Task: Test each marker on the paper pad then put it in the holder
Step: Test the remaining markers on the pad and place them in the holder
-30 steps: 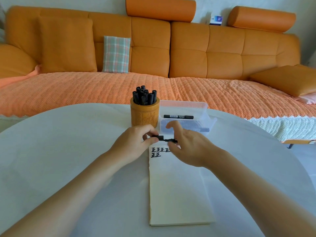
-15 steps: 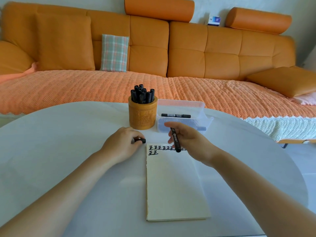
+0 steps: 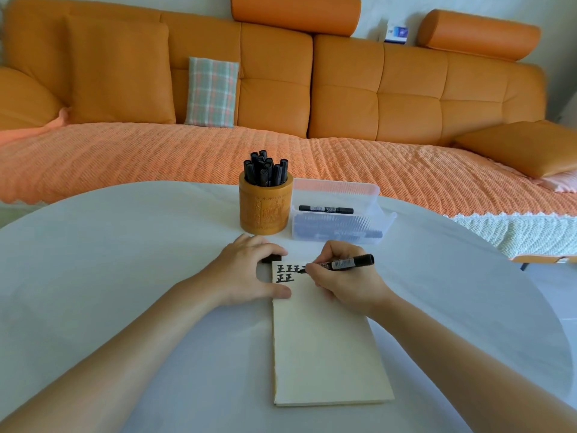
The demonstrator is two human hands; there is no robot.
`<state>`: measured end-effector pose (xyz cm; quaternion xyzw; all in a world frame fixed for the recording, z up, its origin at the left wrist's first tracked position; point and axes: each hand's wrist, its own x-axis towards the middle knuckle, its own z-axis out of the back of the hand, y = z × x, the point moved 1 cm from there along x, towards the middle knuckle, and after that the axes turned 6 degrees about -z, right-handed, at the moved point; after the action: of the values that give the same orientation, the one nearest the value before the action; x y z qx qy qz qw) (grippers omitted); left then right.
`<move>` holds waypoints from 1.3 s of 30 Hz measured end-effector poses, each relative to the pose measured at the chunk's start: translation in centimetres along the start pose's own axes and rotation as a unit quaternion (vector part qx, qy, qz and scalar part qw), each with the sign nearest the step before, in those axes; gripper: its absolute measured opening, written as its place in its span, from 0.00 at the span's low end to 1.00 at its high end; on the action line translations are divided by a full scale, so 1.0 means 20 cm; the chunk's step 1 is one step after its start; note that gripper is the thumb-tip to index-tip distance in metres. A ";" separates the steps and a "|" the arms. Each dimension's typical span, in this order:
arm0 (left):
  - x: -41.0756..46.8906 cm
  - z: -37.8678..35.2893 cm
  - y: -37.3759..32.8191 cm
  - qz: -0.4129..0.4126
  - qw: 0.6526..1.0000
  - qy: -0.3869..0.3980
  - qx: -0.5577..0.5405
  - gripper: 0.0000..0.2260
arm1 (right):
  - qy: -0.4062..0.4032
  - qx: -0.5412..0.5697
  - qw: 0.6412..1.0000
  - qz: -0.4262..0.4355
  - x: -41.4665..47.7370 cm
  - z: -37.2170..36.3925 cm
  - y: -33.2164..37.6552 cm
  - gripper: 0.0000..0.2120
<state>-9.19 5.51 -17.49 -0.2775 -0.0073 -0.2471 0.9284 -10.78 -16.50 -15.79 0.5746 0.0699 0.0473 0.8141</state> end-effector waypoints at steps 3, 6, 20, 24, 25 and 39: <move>0.00 0.01 -0.01 -0.005 1.000 -0.006 0.000 0.36 | 0.000 -0.021 1.000 0.011 -0.01 -0.02 0.00 0.11; 0.01 0.00 -0.01 0.001 1.000 -0.001 0.007 0.37 | -0.005 -0.019 1.000 0.012 0.00 -0.02 -0.01 0.11; 0.01 0.00 0.00 0.014 1.000 0.018 0.011 0.44 | 0.001 -0.053 0.998 0.023 0.03 -0.04 -0.04 0.14; 0.01 0.01 0.00 0.018 1.000 0.022 0.003 0.44 | -0.003 -0.064 0.997 0.032 0.02 -0.03 -0.03 0.14; 0.01 0.01 -0.01 0.018 1.000 0.023 0.004 0.45 | -0.003 -0.057 0.998 0.035 0.02 -0.03 -0.04 0.14; 0.01 0.01 0.00 0.022 0.999 0.024 0.013 0.41 | 0.023 -0.047 0.998 0.032 0.03 -0.03 -0.04 0.15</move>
<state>-8.98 5.46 -17.35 -0.2591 0.0172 -0.2332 0.9371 -10.33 -16.13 -16.81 0.5368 0.0676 0.0897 0.8362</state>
